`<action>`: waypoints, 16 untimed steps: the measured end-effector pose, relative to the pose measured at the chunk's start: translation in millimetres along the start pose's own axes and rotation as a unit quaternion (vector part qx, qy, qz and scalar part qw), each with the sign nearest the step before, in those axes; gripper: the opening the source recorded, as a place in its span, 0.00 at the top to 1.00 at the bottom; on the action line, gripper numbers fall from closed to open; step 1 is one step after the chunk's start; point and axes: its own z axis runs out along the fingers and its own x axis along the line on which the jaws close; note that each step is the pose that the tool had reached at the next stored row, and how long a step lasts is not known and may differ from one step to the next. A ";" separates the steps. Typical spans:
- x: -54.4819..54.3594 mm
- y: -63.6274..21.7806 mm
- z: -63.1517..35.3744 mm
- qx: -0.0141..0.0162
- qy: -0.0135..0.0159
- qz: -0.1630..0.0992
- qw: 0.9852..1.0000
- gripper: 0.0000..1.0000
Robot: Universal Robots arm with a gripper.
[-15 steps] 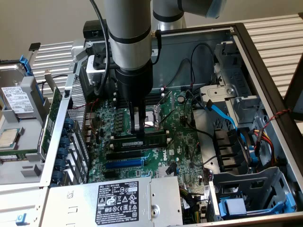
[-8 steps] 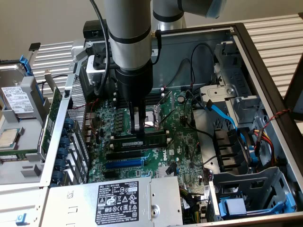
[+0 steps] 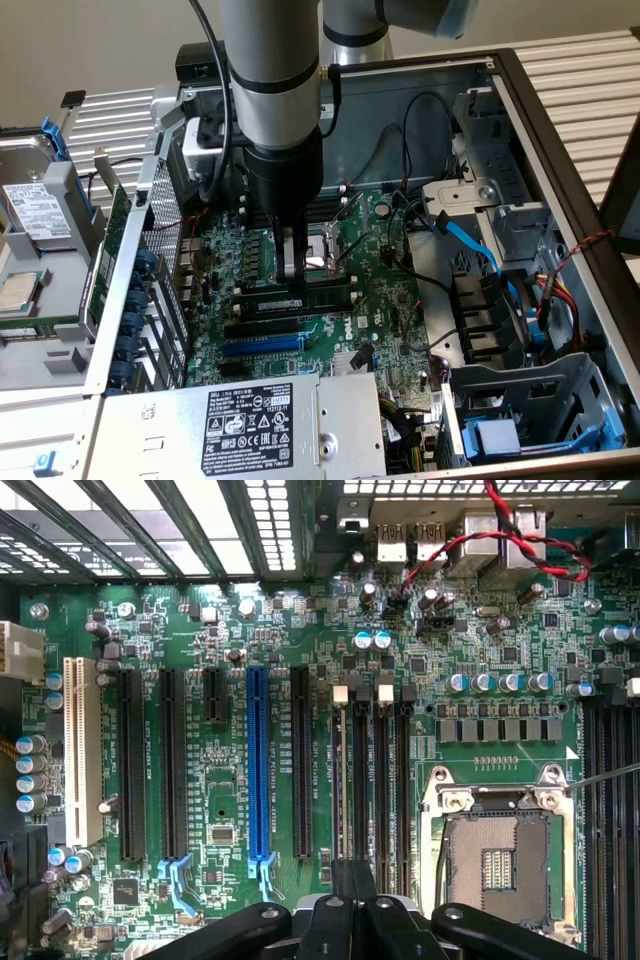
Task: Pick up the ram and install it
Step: 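Press down the ram until it locks into place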
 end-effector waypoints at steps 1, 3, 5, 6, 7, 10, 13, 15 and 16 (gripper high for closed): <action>0.0 0.1 0.0 0.000 0.000 0.000 1.000 0.90; 0.0 0.3 0.2 0.000 0.000 0.000 1.000 0.90; 0.0 0.7 0.5 0.000 0.000 0.000 1.000 0.90; 0.0 1.1 0.6 0.000 0.000 0.000 1.000 0.90; 0.0 1.2 0.7 0.000 0.000 0.000 1.000 0.90; 0.1 1.4 0.7 0.000 0.000 0.000 1.000 0.90; 0.0 1.5 -1.3 0.000 -0.001 0.000 1.000 0.90; 0.0 1.5 -3.7 0.000 0.000 0.000 1.000 0.90; 0.0 1.5 -4.6 0.000 0.000 0.000 1.000 0.90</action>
